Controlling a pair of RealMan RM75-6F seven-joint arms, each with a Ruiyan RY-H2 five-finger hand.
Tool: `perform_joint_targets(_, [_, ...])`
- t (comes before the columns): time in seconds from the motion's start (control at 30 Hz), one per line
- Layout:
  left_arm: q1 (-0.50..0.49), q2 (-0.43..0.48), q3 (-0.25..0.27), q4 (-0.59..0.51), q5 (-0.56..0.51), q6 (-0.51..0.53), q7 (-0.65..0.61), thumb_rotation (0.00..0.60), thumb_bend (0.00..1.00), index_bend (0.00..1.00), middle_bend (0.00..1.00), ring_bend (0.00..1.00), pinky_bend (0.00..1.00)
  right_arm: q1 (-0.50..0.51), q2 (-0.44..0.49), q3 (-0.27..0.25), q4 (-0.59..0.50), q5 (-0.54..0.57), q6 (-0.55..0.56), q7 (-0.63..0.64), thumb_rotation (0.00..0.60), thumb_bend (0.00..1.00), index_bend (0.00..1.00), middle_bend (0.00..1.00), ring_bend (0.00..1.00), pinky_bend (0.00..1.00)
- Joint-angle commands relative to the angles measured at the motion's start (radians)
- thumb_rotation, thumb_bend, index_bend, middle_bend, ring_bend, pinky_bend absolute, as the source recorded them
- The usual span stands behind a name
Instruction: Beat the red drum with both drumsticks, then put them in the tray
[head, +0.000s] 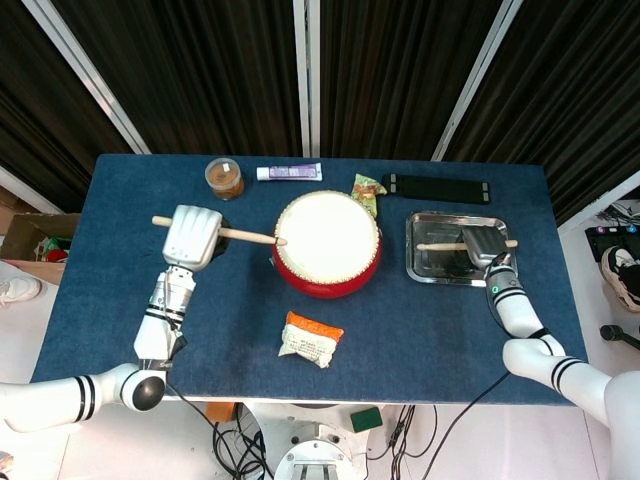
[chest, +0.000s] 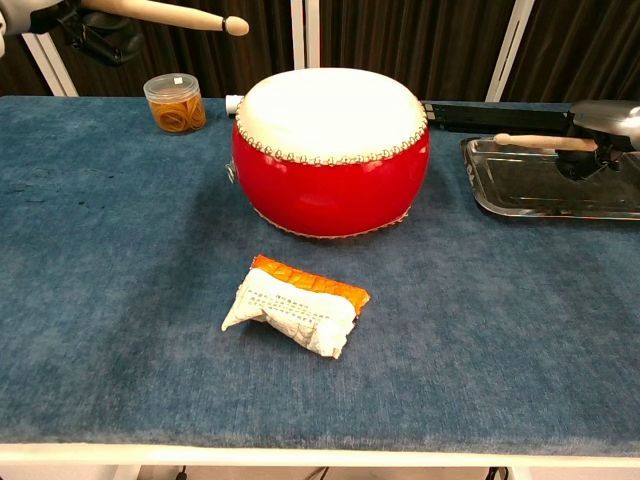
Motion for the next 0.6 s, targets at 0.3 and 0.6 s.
perform_joint_targets(0.3, [0.006,0.002,-0.004,0.001,0.008,-0.005,-0.006,0.600,0.47,1.00,1.00,0.98,1.00,0.020,-0.022,0.046,-0.021,0.165,-0.024,-0.172,0.600,0.18,0.26,0.35,0.25,0.40])
perform_joint_targets(0.6, [0.013,0.012,-0.006,-0.017,0.028,-0.001,-0.014,0.600,0.47,1.00,1.00,0.98,1.00,-0.004,0.046,0.057,-0.131,0.158,0.025,-0.194,0.600,0.18,0.23,0.33,0.23,0.39])
